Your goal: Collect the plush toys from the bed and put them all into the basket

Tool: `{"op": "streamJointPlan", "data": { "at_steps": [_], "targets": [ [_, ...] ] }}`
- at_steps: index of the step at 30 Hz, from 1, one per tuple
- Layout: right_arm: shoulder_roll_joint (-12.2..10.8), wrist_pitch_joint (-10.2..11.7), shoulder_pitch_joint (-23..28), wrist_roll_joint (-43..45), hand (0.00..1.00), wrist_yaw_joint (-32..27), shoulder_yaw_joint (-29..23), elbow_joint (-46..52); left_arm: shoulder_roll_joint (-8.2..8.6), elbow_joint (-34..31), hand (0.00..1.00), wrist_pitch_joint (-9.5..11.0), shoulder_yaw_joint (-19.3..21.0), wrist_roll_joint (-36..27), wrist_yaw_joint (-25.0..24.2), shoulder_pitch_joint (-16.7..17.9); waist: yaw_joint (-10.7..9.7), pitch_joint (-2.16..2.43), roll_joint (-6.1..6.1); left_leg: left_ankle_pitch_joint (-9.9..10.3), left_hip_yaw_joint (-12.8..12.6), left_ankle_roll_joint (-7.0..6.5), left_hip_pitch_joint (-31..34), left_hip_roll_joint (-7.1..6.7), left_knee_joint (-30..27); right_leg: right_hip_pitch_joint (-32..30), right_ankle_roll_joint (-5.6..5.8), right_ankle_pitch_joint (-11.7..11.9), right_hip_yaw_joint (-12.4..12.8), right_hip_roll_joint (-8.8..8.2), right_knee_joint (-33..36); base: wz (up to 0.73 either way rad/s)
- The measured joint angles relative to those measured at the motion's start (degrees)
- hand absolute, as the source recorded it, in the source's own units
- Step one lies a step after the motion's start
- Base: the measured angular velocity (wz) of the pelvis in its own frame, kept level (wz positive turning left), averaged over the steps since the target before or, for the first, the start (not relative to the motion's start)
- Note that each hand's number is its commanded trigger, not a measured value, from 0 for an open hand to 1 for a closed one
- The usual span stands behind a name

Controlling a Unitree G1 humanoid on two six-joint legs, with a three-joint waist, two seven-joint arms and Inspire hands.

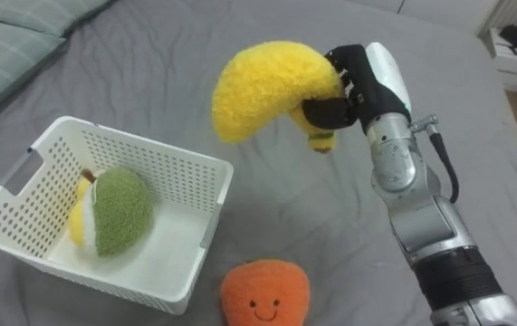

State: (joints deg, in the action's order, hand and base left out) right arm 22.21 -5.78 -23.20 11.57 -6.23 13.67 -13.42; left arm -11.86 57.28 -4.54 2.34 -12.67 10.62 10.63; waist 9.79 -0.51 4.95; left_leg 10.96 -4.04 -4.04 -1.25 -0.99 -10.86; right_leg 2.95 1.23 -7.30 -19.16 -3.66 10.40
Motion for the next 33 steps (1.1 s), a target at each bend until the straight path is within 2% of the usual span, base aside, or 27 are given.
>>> {"op": "streamJointPlan", "data": {
  "at_steps": [4, 6, 9, 12, 16, 18, 20, 24, 28, 29, 31, 32, 33],
  "targets": [
    [-0.55, 0.01, 0.14, -0.01, 1.0, 1.06, 0.13, 3.44, 0.01, 0.01, 0.0, 0.01, -0.01, 0.04, -0.01, 0.1, 0.21, 0.24, 0.36, 0.0, 0.08, 0.0, -0.08, 0.0, 0.0, 0.08, 0.02, -0.01, -0.07, -0.04, 0.01, 0.0],
    [-2.12, 0.01, 0.16, -0.09, 1.0, 1.38, 0.36, 3.66, 0.01, 0.15, 0.0, 0.02, 0.0, 1.12, -0.02, 0.21, 0.62, 0.37, 0.64, -0.01, 0.24, -0.01, -0.44, -0.01, -0.01, 0.63, 0.05, -0.03, -0.09, -0.05, -0.01, 0.02],
    [-3.13, -0.02, 0.17, 0.05, 1.0, 3.13, 0.82, 4.15, 0.05, 0.0, 0.0, 0.03, 0.02, 1.23, -0.1, -0.04, 0.92, 0.48, 0.82, 0.0, 0.61, -0.02, -0.6, -0.24, 0.09, 1.36, 0.19, -0.12, -0.59, -0.15, -0.54, 0.05],
    [-4.11, -0.12, 0.18, 0.8, 1.0, 5.03, 0.85, 6.26, 0.18, 0.01, 0.0, -0.09, 0.02, 2.91, -0.43, 0.24, 1.29, 0.37, 0.64, -0.02, 1.15, -0.02, -0.64, -0.47, 0.08, 1.76, 0.39, -0.26, -1.01, -0.27, -0.76, 0.07],
    [-4.06, -0.38, 1.57, 1.68, 1.0, 7.44, 1.41, 10.86, 0.36, 0.01, 0.0, -0.23, 0.21, 4.44, -1.16, 0.31, 2.15, 0.31, 0.55, -0.09, 1.78, -0.04, -0.46, -0.63, 0.11, 1.78, 0.43, -0.33, -1.31, -0.18, -0.76, 0.08],
    [-4.14, -0.41, 2.15, 2.42, 1.0, 8.87, 2.83, 12.99, 0.6, -0.03, 0.0, -0.25, 0.21, 4.47, -1.28, 0.13, 3.04, 0.16, 0.32, -0.1, 1.92, -0.05, -0.32, -0.69, 0.15, 1.75, 0.45, -0.34, -1.38, -0.08, -0.84, 0.02],
    [-4.31, -0.44, 2.17, 2.98, 1.0, 9.82, 4.07, 13.21, 0.68, -0.04, 0.0, -0.25, 0.21, 4.56, -1.36, -0.09, 3.28, 0.33, 0.57, -0.12, 2.36, -0.08, -0.2, -0.76, 0.15, 1.79, 0.45, -0.34, -1.43, -0.07, -0.84, 0.1],
    [-5.01, -1.25, 2.2, 8.11, 1.0, 11.05, 6.75, 13.2, 0.93, 0.21, 0.0, -0.26, 1.4, 6.1, -1.38, -0.16, 4.78, 0.3, 0.59, -0.14, 2.91, -0.09, -0.05, -0.81, 0.14, 1.86, 0.45, -0.34, -1.48, -0.05, -0.89, 0.06],
    [-5.25, -1.84, 2.3, 8.68, 1.0, 11.5, 9.05, 13.13, 1.0, 0.36, 0.0, -0.45, 2.0, 6.05, -1.26, 0.13, 5.96, 0.22, 0.73, -0.17, 3.18, -0.06, 0.02, -0.84, 0.13, 1.87, 0.45, -0.34, -1.55, -0.08, -0.91, 0.03],
    [-5.25, -1.87, 2.51, 8.7, 0.89, 11.52, 9.73, 13.05, 1.0, 0.37, 0.0, -0.49, 2.0, 6.01, -1.26, 0.13, 6.39, 0.18, 0.8, -0.18, 3.19, -0.05, 0.05, -0.85, 0.11, 1.87, 0.45, -0.34, -1.61, -0.11, -0.91, 0.0],
    [-5.43, -1.91, 2.51, 8.65, 0.74, 12.04, 10.77, 12.61, 1.01, 0.37, 0.0, -0.52, 1.99, 5.99, -1.28, 0.13, 6.72, 0.12, 0.82, -0.22, 3.31, -0.07, 0.14, -0.9, 0.07, 1.88, 0.45, -0.34, -2.04, -0.12, -0.9, 0.05],
    [-5.7, -1.93, 2.51, 8.69, 0.53, 12.36, 11.43, 12.36, 1.01, 0.37, 0.0, -0.52, 2.01, 6.02, -1.28, 0.11, 6.74, 0.19, 1.11, -0.27, 3.45, -0.1, 0.23, -0.95, 0.07, 1.87, 0.45, -0.34, -2.37, -0.19, -0.9, 0.06],
    [-6.4, -1.96, 2.51, 8.72, 0.0, 12.72, 11.65, 12.02, 0.99, 0.37, 0.0, -0.52, 2.05, 6.04, -1.28, 0.07, 6.78, 0.03, 1.23, -0.3, 3.57, -0.1, 0.27, -0.97, 0.07, 1.87, 0.46, -0.34, -2.38, -0.2, -0.9, 0.05]
  ]
}}
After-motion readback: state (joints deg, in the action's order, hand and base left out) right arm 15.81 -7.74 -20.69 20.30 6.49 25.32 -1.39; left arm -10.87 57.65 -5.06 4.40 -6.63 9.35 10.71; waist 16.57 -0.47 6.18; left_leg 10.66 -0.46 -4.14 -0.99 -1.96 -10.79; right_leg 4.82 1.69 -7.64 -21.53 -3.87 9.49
